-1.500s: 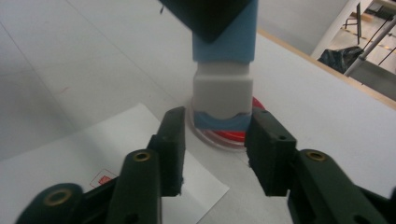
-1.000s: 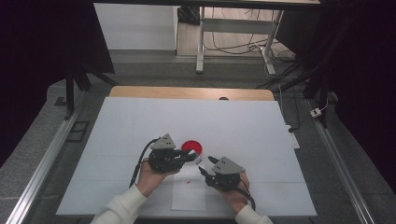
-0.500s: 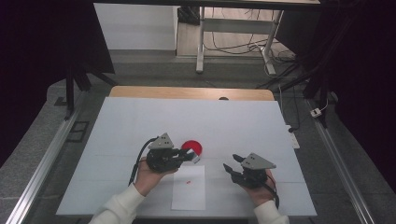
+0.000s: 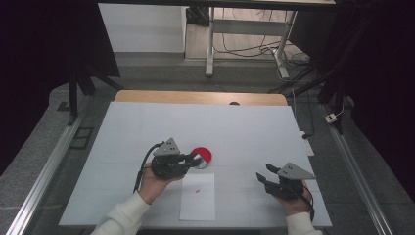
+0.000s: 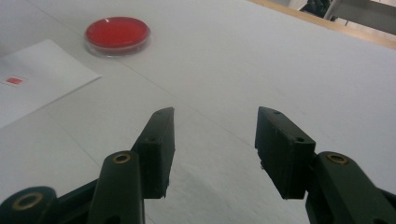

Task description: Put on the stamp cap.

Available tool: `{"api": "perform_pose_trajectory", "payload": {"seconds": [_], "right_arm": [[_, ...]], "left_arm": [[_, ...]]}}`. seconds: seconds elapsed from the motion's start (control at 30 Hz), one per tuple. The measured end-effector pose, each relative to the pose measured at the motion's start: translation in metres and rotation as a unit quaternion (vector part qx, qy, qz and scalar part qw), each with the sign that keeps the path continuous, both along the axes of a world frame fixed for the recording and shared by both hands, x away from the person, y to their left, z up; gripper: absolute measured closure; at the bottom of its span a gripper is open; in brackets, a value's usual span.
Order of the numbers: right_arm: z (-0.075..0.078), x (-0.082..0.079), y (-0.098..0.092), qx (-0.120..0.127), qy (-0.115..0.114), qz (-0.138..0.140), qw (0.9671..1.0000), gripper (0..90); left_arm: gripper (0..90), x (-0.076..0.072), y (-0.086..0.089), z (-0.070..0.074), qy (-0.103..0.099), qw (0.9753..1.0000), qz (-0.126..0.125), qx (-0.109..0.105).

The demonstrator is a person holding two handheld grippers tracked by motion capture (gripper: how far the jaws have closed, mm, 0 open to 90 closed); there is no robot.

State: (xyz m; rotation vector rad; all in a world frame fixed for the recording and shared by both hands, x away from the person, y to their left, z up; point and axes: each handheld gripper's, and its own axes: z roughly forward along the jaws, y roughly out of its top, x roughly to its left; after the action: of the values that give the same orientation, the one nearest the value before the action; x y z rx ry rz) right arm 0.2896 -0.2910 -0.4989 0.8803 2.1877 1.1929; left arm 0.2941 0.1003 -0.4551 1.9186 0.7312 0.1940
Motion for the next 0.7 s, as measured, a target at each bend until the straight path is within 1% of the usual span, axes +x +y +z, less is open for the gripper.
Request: {"api": "perform_pose_trajectory", "payload": {"seconds": [0.1,0.2,0.3,0.37,0.53,0.7], "right_arm": [[-0.002,0.002,-0.007,0.003,0.005,-0.007,1.0,47.6],[-0.002,0.004,-0.01,0.003,0.005,-0.009,0.9999,47.7],[-0.003,0.004,-0.009,0.005,0.005,-0.007,1.0,47.7],[-0.003,0.004,-0.008,-0.003,0.004,-0.005,1.0,47.7],[-0.003,0.004,-0.006,-0.011,0.002,-0.002,0.9999,47.7],[-0.004,0.004,-0.006,-0.012,0.001,-0.003,0.9999,47.7]], "left_arm": [[75.8,0.0,0.002,0.001,-0.003,1.0,0.002,0.0],[75.8,0.001,0.004,0.002,-0.01,0.9999,0.007,0.009],[75.8,0.001,0.005,0.003,-0.016,0.9997,0.011,0.013],[75.9,0.001,0.006,0.005,-0.02,0.9996,0.012,0.017],[75.8,0.001,0.009,0.007,-0.029,0.9992,0.018,0.023],[75.8,0.003,0.013,0.007,-0.031,0.9989,0.026,0.026]]}}
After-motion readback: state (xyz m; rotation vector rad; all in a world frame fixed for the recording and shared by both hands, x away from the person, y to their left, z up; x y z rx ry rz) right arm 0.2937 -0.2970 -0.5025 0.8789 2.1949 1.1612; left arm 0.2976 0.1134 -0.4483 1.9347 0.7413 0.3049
